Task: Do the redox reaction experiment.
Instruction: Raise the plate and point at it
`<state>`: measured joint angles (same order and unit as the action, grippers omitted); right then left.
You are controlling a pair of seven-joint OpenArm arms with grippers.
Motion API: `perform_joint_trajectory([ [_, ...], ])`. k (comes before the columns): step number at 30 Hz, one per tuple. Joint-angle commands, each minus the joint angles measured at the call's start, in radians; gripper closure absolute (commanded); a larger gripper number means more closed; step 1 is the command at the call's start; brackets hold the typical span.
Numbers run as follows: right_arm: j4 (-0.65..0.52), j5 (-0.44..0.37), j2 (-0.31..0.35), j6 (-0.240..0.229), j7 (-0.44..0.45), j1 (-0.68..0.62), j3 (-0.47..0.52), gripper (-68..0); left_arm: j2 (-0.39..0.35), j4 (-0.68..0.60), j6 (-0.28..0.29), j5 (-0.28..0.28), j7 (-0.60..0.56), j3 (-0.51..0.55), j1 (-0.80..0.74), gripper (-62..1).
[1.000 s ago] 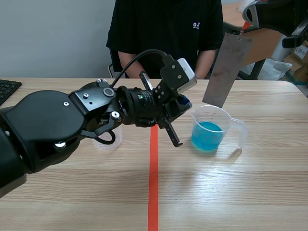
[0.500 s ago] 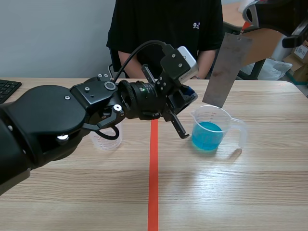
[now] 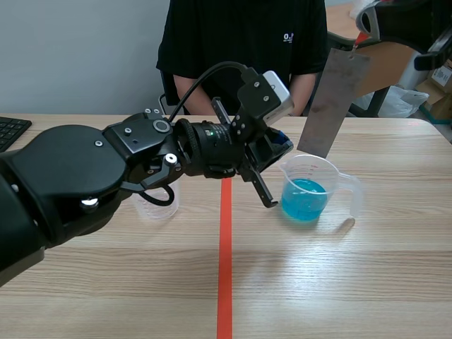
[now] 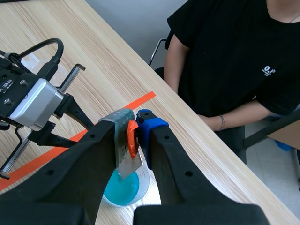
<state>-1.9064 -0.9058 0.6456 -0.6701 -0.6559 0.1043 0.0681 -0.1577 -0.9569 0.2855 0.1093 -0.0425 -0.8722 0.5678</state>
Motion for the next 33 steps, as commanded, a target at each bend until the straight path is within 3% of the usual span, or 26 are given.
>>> perform_joint_trajectory([
  [1, -0.004, -0.008, 0.013, 0.003, 0.015, 0.012, 0.012, -1.5, 0.01, -0.014, -0.005, 0.006, -0.017, 0.002, 0.017, -4.4],
  [27, -0.004, -0.008, 0.013, 0.003, 0.019, 0.012, 0.012, -1.5, 0.01, -0.014, -0.005, 0.006, -0.011, 0.002, 0.016, -4.4],
  [33, -0.004, -0.008, 0.013, 0.003, 0.023, 0.012, 0.012, -1.5, -0.022, -0.014, -0.005, 0.001, -0.022, 0.002, 0.002, -4.4],
])
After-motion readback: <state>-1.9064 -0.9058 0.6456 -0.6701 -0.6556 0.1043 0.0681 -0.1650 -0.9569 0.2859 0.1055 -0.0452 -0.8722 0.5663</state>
